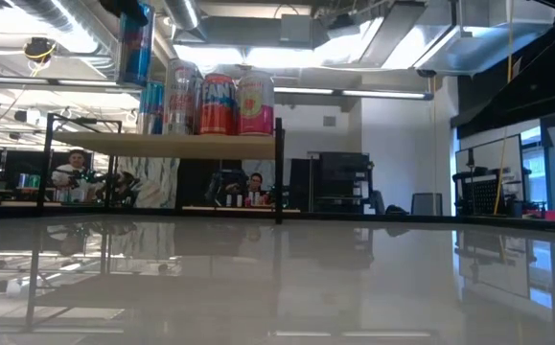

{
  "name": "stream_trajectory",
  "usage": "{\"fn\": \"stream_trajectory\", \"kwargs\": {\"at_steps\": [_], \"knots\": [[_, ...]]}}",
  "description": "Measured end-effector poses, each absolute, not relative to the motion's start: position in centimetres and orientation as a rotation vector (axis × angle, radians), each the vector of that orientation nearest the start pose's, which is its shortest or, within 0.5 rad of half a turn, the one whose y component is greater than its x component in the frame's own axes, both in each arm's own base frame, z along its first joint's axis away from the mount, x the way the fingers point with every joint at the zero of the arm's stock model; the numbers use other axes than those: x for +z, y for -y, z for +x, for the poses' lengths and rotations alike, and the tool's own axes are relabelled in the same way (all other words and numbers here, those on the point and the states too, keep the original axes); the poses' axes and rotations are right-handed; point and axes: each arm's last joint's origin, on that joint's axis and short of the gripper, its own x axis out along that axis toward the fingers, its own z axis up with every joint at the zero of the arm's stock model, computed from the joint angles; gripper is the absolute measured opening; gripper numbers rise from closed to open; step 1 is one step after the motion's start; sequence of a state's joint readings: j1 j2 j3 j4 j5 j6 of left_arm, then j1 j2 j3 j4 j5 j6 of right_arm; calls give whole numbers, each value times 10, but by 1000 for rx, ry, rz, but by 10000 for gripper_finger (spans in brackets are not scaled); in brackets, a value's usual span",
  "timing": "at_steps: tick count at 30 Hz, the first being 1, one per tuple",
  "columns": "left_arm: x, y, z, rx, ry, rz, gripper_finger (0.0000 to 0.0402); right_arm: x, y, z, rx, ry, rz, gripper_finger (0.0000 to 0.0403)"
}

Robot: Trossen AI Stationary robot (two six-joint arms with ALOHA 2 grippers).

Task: Place canned beverage on shelf
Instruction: Put the blue soda can on the shelf aligned with the other blue soda can

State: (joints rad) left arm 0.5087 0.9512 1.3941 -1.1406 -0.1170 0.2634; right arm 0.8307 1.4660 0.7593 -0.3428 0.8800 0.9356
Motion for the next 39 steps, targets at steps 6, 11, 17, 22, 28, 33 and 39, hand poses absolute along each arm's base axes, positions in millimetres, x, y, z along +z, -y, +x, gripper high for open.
{"fn": "stream_trajectory", "kwargs": {"at_steps": [6, 11, 17, 22, 28, 33, 39], "knots": [[415, -85, 112, 504, -719, 56, 212, 178, -177, 192, -341, -577, 109, 383], [391, -103, 114, 560, -787, 36, 212, 178, -177, 192, -342, -575, 111, 383], [381, -115, 110, 556, -766, 19, 212, 178, -178, 192, -342, -575, 111, 383], [367, -128, 107, 575, -763, 1, 212, 178, -178, 192, -342, -575, 112, 383], [354, -137, 107, 515, -726, -11, 212, 178, -177, 193, -348, -569, 113, 383], [350, -146, 105, 528, -742, -17, 212, 179, -177, 193, -365, -548, 105, 383], [346, -154, 102, 509, -740, -38, 213, 179, -176, 193, -370, -542, 103, 383]]}}
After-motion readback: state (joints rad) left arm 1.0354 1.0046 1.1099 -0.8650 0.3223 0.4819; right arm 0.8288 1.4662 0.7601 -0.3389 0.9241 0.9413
